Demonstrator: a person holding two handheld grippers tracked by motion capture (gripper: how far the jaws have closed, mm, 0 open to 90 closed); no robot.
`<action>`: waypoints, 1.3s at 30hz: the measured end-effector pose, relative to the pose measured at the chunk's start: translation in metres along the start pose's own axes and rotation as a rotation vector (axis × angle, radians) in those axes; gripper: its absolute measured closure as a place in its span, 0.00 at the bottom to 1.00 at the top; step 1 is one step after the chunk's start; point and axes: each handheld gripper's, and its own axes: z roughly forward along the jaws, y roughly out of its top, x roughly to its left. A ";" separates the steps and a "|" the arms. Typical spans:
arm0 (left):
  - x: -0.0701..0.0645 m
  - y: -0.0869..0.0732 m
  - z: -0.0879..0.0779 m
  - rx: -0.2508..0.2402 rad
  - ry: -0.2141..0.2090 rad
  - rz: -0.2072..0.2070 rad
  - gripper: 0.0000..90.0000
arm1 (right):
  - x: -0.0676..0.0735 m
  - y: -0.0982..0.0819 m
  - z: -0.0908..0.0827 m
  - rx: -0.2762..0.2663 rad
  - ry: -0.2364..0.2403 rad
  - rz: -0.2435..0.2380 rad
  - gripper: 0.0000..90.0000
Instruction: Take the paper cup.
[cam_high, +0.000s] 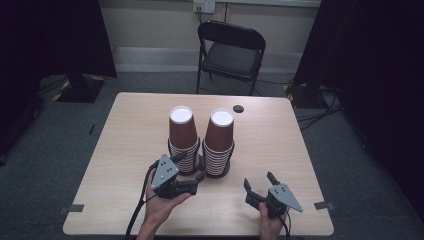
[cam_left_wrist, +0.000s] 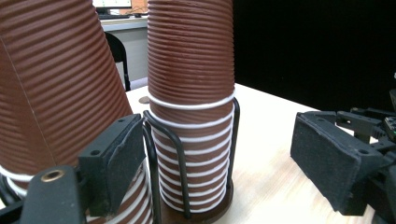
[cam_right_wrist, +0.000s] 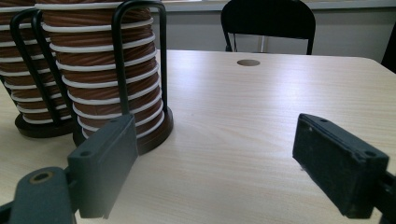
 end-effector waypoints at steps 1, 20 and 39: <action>0.001 0.001 0.001 0.003 0.000 -0.002 0.19 | 0.000 0.000 0.000 0.002 0.002 0.001 0.15; 0.007 0.029 0.016 -0.026 0.015 0.032 0.19 | -0.001 0.000 0.001 0.010 0.006 0.005 0.15; 0.004 0.062 0.033 -0.058 0.007 0.019 0.18 | -0.001 0.000 0.001 0.011 0.010 0.008 0.15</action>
